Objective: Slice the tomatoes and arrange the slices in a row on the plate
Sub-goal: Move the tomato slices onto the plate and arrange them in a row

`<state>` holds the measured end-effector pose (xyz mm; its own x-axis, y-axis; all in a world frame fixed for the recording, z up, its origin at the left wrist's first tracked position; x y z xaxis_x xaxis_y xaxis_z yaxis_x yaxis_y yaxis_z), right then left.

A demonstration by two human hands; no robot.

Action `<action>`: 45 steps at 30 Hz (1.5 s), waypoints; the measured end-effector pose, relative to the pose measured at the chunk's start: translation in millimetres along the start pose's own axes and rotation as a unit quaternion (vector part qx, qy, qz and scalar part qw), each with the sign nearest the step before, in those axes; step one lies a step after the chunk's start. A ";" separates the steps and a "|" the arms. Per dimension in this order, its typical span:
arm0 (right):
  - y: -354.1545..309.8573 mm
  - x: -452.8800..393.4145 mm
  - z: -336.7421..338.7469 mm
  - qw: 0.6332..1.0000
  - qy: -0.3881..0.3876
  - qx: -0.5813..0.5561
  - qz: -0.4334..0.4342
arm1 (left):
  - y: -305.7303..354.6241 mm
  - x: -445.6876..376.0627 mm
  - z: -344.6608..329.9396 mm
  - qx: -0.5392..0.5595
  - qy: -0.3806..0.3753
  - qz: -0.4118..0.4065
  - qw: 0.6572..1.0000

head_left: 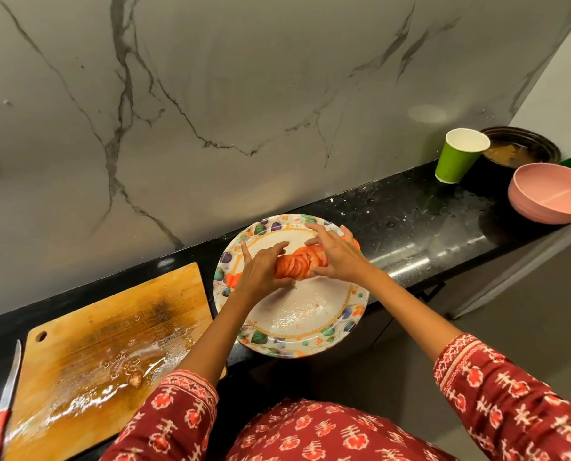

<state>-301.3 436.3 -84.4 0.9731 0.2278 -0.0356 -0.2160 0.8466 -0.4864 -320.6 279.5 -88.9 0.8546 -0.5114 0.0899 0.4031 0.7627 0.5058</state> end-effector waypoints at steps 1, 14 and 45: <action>0.0 0.0 -0.6 1.000 -0.004 0.002 0.001 | 2.2 -0.2 -0.1 -0.011 -0.002 0.003 1.000; 0.6 4.5 3.7 1.000 0.004 0.020 0.010 | 14.6 -13.4 -9.9 -0.063 -0.020 0.029 0.997; 5.6 7.4 0.1 0.999 0.049 0.002 0.000 | 19.8 -23.7 -13.6 -0.079 -0.011 0.046 0.996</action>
<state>-295.2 442.8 -87.3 0.9762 0.1802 -0.1207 -0.2163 0.8489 -0.4822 -328.5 312.1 -92.7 0.8838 -0.4430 0.1502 0.3707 0.8592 0.3527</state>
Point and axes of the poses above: each hand's wrist, its own x-axis away from the middle knuckle, its own z-axis out of the back of the hand, y = z × x, the point moved 6 cm from there along -x, towards the middle knuckle
